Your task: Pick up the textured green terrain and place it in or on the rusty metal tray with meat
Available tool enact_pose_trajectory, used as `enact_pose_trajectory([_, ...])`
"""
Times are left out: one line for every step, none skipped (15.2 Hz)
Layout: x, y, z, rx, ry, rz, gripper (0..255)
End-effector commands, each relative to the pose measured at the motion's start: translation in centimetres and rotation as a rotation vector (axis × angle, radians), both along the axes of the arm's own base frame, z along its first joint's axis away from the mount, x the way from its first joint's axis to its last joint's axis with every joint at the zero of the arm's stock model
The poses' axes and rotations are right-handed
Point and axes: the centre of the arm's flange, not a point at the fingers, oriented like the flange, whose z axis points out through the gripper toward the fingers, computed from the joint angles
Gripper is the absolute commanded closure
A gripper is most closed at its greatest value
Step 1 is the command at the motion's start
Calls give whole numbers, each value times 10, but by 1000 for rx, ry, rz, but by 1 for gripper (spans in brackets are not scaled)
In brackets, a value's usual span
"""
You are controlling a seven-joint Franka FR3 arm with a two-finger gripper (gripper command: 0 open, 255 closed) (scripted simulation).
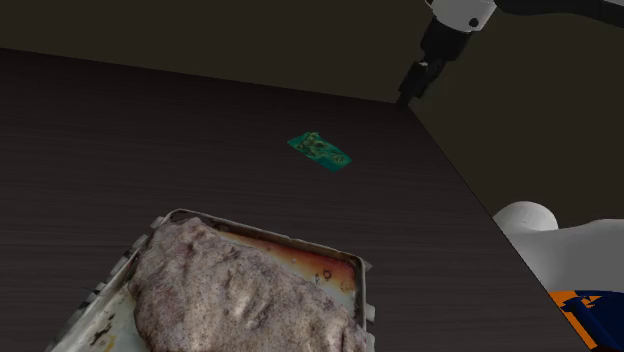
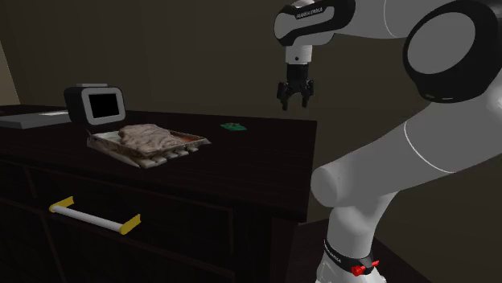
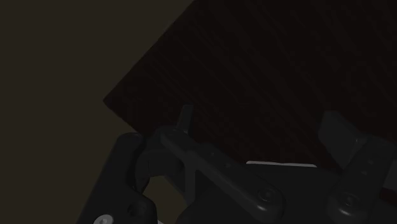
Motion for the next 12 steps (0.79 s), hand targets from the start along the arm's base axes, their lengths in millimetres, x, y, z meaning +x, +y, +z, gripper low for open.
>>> enact_pose_trajectory([0,0,0,0,0,0,0])
enact_pose_trajectory([8,7,-2,10,0,54,0])
enact_pose_trajectory([16,15,-3,20,0,108,0])
enact_pose_trajectory([24,23,-4,30,0,163,0])
enact_pose_trajectory([31,31,-6,40,1,217,0])
enact_pose_trajectory([38,40,-7,50,1,271,0])
enact_pose_trajectory([44,49,-8,60,1,325,0])
enact_pose_trajectory([50,58,-9,70,1,379,0])
enact_pose_trajectory([55,68,-10,80,1,434,0])
enact_pose_trajectory([60,78,-11,90,1,488,0])
enact_pose_trajectory([64,89,-11,100,2,542,0])
enact_pose_trajectory([67,99,-12,110,2,596,0])
